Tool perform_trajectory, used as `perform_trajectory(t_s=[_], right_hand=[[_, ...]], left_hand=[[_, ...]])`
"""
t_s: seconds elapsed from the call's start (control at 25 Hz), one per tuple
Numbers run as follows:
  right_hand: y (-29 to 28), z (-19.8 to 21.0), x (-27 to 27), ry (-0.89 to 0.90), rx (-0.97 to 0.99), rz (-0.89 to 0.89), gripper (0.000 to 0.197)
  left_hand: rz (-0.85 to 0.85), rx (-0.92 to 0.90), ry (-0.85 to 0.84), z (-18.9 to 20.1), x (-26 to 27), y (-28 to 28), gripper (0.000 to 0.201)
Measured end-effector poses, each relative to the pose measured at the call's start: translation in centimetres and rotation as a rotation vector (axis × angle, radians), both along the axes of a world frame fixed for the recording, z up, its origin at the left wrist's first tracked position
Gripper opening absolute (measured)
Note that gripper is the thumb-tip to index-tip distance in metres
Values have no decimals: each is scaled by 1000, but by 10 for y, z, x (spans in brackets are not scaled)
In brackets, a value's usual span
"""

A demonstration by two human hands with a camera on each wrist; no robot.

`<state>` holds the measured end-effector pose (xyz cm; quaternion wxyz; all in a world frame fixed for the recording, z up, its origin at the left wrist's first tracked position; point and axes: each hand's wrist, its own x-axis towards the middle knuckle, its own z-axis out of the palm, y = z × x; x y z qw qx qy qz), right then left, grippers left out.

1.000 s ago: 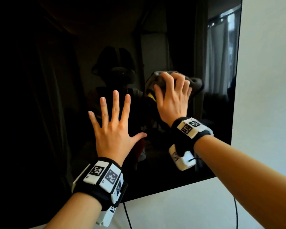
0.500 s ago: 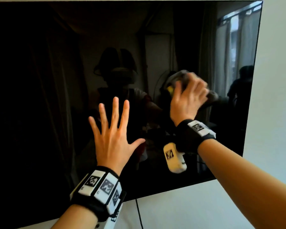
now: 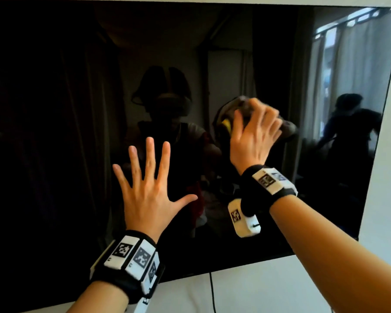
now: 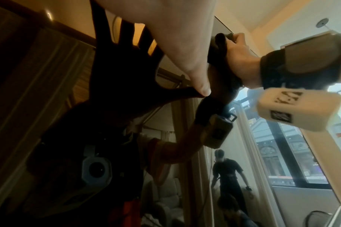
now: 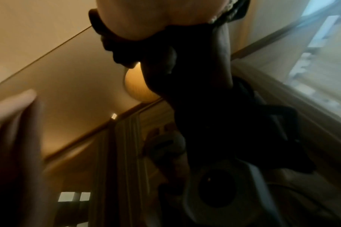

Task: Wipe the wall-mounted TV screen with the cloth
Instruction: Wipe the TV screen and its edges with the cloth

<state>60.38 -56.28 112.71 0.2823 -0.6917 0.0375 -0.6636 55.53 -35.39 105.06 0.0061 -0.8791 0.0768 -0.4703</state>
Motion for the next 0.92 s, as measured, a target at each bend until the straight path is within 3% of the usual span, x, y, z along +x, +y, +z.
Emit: perform_trajectory(t_s=[0.08, 0.12, 0.24, 0.4, 0.52, 0.56, 0.68, 0.72, 0.84, 0.88, 0.92], right_hand=[[7, 13, 0, -25, 244, 6, 45], [18, 9, 0, -13, 220, 13, 45], [33, -14, -1, 9, -182, -9, 41], [25, 5, -2, -7, 167, -16, 47], [42, -19, -4, 30, -222, -11, 39], [32, -15, -3, 15, -223, -10, 39], [23, 7, -2, -17, 200, -23, 48], [34, 1, -4, 13, 149, -24, 47], [63, -26, -8, 46, -340, 16, 39], [57, -17, -8, 32, -293, 14, 39], [51, -1, -5, 14, -98, 20, 42]], left_hand=[[-11, -2, -6, -1, 1, -1, 121], [-16, -5, -8, -1, 1, -1, 120], [-42, -24, -14, -1, 4, 0, 122], [-56, -25, -17, -3, 6, 0, 121], [-61, -30, -14, -3, 5, 1, 121], [-65, -26, -16, -3, 5, 1, 120], [-108, -8, -35, -2, 3, 12, 112], [-126, -3, -51, -3, 1, 21, 108], [-87, 28, -100, 1, -2, 66, 101], [-60, 35, -94, 3, -3, 82, 102], [-34, 36, -85, 7, -3, 98, 105]])
